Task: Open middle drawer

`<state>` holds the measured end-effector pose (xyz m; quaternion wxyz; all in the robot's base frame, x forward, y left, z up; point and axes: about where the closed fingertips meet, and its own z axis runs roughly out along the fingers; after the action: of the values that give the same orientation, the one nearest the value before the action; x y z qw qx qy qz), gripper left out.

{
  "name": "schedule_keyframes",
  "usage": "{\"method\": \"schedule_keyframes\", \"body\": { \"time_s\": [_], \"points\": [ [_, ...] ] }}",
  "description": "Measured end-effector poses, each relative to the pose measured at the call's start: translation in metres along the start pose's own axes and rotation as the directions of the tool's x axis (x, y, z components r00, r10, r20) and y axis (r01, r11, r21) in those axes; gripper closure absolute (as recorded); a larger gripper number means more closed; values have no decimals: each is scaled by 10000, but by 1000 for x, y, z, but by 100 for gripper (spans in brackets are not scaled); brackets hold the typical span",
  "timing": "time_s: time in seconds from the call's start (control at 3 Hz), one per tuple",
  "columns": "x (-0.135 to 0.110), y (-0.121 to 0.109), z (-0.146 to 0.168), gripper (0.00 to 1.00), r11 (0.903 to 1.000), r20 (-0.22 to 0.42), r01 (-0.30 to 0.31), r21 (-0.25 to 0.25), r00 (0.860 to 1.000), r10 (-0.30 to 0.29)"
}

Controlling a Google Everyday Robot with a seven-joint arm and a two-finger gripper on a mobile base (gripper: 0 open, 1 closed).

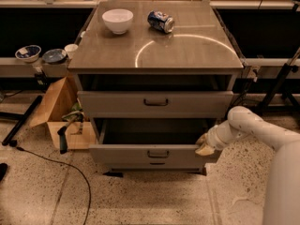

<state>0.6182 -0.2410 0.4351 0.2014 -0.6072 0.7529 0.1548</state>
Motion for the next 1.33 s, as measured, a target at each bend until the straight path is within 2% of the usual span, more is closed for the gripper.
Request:
{"method": "schedule_keyframes", "body": {
  "time_s": [0.33, 0.67, 1.0, 1.33],
  "points": [
    [6, 46, -9, 100, 9991, -9, -293, -307, 9996, 293],
    [5, 57, -13, 100, 9990, -51, -295, -328, 9996, 293],
    [5, 57, -13, 84, 9990, -51, -295, -330, 9996, 293],
    [5, 57, -13, 53, 9990, -49, -296, -335, 9996, 295]
  ]
}}
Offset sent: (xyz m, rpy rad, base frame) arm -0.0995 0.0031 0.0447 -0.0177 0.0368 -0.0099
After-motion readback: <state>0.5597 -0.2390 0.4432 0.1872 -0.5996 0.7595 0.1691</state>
